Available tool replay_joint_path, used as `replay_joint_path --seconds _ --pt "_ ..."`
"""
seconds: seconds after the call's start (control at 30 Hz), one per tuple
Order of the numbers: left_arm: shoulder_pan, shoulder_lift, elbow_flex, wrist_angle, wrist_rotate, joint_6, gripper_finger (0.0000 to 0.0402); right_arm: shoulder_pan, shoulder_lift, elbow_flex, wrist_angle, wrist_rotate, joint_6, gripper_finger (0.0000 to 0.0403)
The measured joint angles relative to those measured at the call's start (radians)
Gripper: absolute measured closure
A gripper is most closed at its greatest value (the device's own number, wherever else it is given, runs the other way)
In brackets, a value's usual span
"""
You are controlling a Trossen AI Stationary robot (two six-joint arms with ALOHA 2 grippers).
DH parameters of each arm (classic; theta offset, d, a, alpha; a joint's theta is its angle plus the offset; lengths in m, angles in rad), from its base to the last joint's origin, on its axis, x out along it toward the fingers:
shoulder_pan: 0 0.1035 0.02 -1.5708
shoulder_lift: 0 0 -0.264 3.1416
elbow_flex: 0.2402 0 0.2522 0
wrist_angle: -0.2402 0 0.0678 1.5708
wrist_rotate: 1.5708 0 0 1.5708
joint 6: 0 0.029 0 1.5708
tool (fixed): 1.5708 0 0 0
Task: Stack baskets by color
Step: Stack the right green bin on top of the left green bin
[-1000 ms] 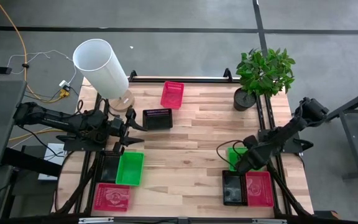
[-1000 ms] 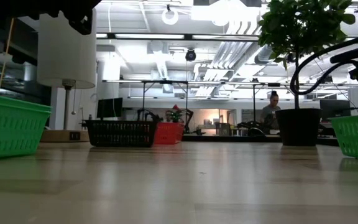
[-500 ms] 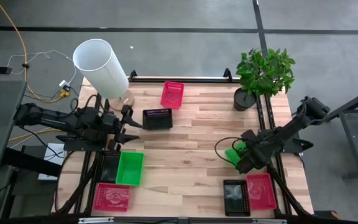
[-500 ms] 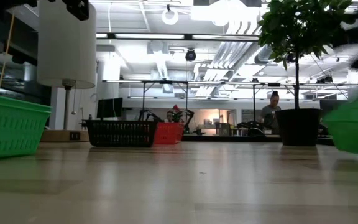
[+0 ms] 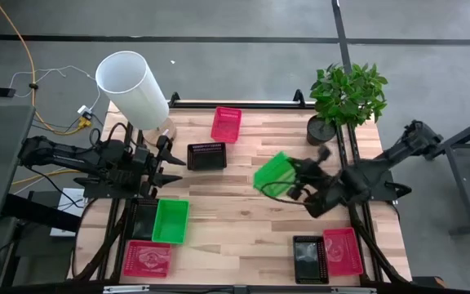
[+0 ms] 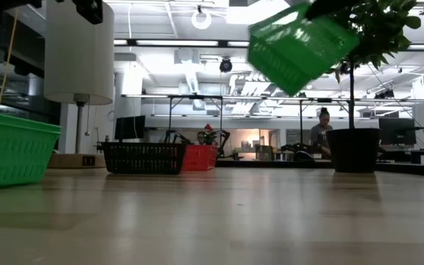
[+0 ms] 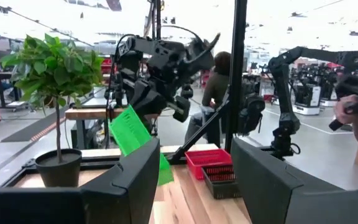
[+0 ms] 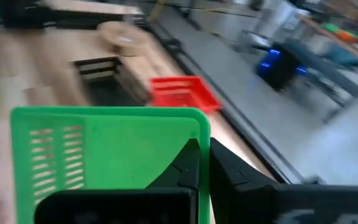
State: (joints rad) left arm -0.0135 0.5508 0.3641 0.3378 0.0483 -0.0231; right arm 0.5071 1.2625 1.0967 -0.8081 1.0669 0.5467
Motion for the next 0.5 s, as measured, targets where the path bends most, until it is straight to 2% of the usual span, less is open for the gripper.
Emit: replay_joint_path --seconds 0.07,0.13,0.23,0.37,0.5 --pt "0.000 0.000 0.000 -0.010 -0.006 0.000 0.0216 -0.050 0.000 -0.046 0.215 -0.111 -0.210 0.0402" --pt "0.000 0.000 0.000 -0.017 -0.008 0.000 0.0216 -0.111 0.000 -0.113 0.431 -0.277 -0.389 0.0402" --pt "0.000 0.001 0.000 -0.030 -0.008 0.000 0.0216 -0.228 -0.001 -0.223 0.712 -0.549 -0.545 0.0402" --pt "0.000 0.001 0.000 -0.035 -0.010 0.000 0.0216 -0.385 0.001 -0.378 1.139 -0.882 -0.640 0.0403" --pt "0.000 0.023 0.000 -0.035 -0.048 0.056 0.0216 -0.502 0.002 -0.475 1.481 -1.119 -0.628 0.0403"
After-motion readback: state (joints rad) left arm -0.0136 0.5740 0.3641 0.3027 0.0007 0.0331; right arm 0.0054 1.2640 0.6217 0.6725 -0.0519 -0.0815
